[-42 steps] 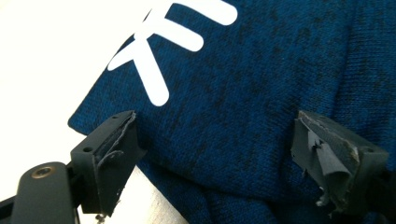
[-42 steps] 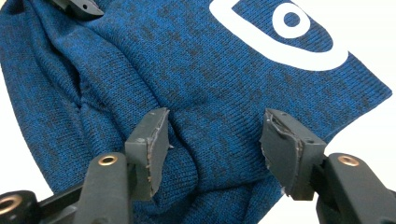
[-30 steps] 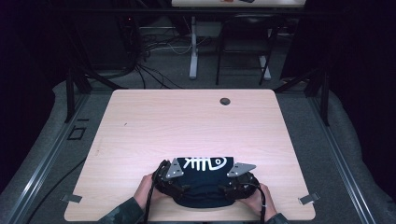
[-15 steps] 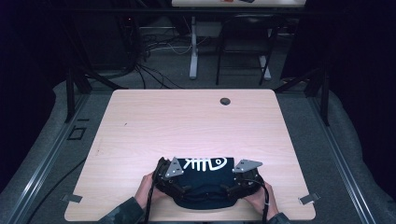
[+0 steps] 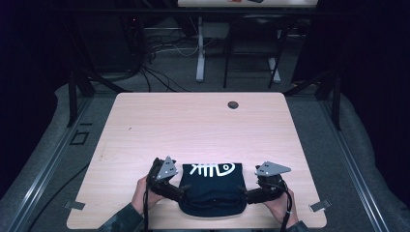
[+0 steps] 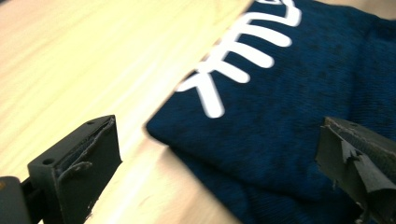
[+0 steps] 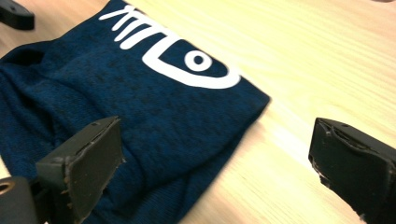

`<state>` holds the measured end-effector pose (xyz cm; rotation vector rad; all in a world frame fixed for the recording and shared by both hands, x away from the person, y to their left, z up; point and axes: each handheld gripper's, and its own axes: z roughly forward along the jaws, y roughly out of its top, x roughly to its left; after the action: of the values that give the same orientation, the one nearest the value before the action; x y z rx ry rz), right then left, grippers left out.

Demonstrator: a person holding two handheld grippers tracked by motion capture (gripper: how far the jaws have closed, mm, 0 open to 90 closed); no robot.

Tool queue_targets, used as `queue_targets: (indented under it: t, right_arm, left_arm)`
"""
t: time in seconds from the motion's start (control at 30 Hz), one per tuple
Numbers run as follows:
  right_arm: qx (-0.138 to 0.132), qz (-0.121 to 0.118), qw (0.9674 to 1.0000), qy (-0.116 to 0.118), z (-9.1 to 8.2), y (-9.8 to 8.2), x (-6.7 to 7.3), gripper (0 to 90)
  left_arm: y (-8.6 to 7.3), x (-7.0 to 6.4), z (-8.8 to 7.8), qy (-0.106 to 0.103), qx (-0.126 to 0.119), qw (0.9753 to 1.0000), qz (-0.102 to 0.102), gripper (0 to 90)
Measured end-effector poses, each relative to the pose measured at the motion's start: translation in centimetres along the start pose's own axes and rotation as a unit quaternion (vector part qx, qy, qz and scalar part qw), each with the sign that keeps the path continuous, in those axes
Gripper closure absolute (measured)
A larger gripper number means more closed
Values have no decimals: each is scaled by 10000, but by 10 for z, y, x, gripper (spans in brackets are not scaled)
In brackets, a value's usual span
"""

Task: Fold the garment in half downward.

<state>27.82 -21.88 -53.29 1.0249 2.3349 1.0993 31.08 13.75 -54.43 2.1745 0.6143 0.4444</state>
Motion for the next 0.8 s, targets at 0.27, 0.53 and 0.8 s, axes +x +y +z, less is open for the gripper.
queue_targets:
  t: [0.27,0.53,0.8]
  right_arm:
    - [-160,295,9989,-335,-21,-11,-19,32]
    - [-4,598,9961,-646,-28,-30,-41,36]
    - [291,901,9921,-818,-17,-50,-64,40]
  left_arm:
    - [-14,22,-14,365,-3,9988,-313,1]
    - [-32,50,-16,599,203,9956,-696,1]
    - [-49,68,-7,555,524,9920,-1009,1]
